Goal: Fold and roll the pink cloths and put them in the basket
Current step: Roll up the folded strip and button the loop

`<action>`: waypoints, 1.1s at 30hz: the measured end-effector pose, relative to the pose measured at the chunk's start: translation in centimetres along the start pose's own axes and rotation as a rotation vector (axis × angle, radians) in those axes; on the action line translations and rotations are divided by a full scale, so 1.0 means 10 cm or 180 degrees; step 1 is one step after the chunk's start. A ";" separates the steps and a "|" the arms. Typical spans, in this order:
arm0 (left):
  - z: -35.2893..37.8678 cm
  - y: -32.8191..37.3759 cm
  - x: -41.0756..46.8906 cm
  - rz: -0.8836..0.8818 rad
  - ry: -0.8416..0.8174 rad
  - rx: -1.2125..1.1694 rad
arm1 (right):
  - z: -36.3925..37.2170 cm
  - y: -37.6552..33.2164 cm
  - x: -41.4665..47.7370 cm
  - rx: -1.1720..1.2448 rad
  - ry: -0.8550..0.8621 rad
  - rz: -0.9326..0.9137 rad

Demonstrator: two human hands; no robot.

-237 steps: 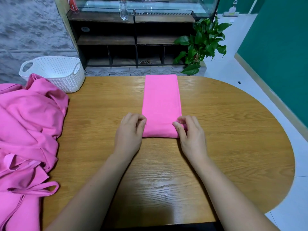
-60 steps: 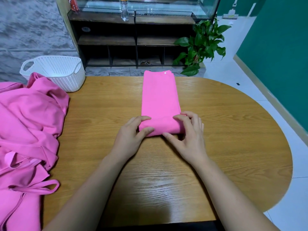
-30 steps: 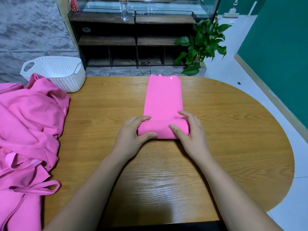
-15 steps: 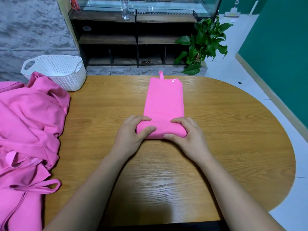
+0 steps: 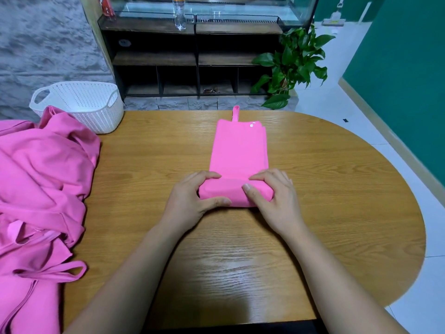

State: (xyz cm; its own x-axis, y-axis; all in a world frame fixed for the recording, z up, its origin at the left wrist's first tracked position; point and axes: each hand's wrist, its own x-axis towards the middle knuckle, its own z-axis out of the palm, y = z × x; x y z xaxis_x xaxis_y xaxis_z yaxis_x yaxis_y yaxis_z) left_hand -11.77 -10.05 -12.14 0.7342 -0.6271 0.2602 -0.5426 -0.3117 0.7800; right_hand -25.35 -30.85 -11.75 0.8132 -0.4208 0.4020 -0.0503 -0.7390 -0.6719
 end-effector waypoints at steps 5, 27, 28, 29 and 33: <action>-0.01 0.03 0.01 -0.0096 -0.0161 0.0325 | -0.03 0.01 -0.04 -0.0112 -0.0174 -0.0196; 0.00 0.13 0.05 -0.0418 -0.0053 0.0624 | -0.14 -0.06 0.14 0.0181 -0.0324 0.0398; 0.00 0.13 0.05 -0.0399 -0.0077 0.0620 | -0.16 -0.06 0.19 0.0210 -0.0459 0.0527; 0.00 0.11 0.05 -0.0380 -0.0114 0.0617 | -0.18 -0.05 0.23 0.0244 -0.0598 0.0642; 0.01 0.08 0.05 -0.0277 -0.0167 0.0605 | -0.22 -0.03 0.36 0.0406 -0.0939 0.0987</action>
State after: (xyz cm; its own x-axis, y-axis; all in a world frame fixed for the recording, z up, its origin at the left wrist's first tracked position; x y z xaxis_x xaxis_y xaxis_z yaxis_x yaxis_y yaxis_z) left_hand -11.92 -10.67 -11.47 0.7622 -0.6266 0.1627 -0.5490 -0.4923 0.6755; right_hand -23.65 -33.26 -8.74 0.9025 -0.4305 -0.0127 -0.2608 -0.5229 -0.8115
